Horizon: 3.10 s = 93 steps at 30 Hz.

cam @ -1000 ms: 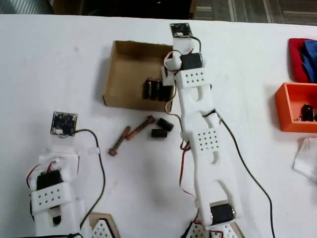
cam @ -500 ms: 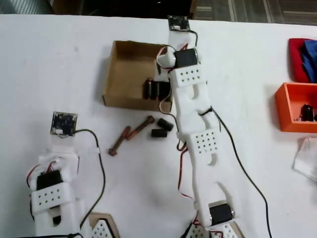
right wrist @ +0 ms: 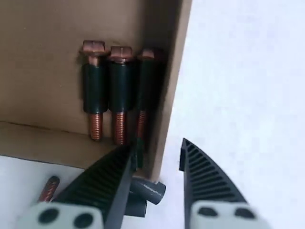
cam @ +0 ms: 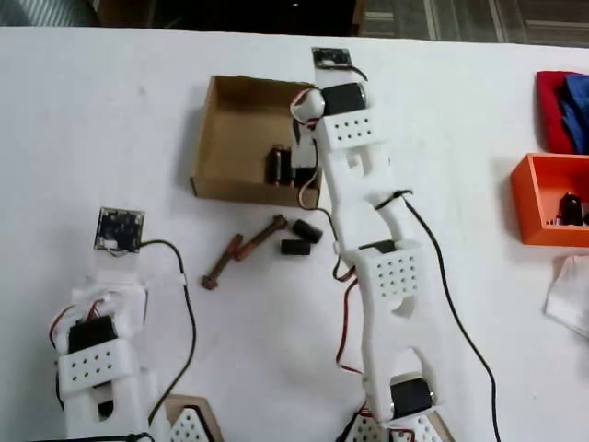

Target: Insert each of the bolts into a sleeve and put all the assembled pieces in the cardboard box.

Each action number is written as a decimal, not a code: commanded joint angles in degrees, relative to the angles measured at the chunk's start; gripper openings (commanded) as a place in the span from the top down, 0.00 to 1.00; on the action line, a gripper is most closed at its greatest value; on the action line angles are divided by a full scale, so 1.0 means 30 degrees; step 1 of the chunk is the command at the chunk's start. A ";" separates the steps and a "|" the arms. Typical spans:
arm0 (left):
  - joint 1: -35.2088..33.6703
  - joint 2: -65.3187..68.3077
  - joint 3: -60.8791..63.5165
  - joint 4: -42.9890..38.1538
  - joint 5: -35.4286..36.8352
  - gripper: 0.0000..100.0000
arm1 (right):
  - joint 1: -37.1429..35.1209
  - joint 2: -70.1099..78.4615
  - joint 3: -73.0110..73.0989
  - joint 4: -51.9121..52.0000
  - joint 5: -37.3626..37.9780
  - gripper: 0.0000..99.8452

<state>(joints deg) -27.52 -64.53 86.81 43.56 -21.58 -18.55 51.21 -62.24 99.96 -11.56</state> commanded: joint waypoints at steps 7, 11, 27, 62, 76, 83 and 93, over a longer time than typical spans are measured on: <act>0.0117 -0.0176 -0.0073 -0.0322 -0.0147 0.94 | -0.0073 -0.1451 0.0322 0.0308 -0.0117 0.88; 0.0117 -0.0176 -0.0073 -0.0322 -0.0147 0.94 | -0.0044 -0.0982 0.0234 0.0308 -0.0117 0.88; 0.0117 -0.0176 -0.0073 -0.0322 -0.0147 0.94 | 0.0015 -0.0278 0.0147 -0.1480 0.0908 0.98; 0.0117 -0.0176 -0.0073 -0.0322 -0.0147 0.94 | -0.0220 -0.0132 0.0381 -0.0454 0.1084 0.90; 0.0117 -0.0176 -0.0073 -0.0322 -0.0147 0.94 | -0.0161 0.0220 0.0293 -0.0601 0.1084 0.90; 0.0117 -0.0176 -0.0073 -0.0322 -0.0147 0.94 | -0.0103 0.1275 0.0147 -0.0689 0.1084 0.90; 0.0117 -0.0176 -0.0073 -0.0322 -0.0147 0.94 | 0.0044 0.1421 0.0147 -0.2125 0.1289 0.98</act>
<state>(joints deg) -27.52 -64.53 86.81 43.56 -21.58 -18.46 55.87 -60.75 96.35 -7.96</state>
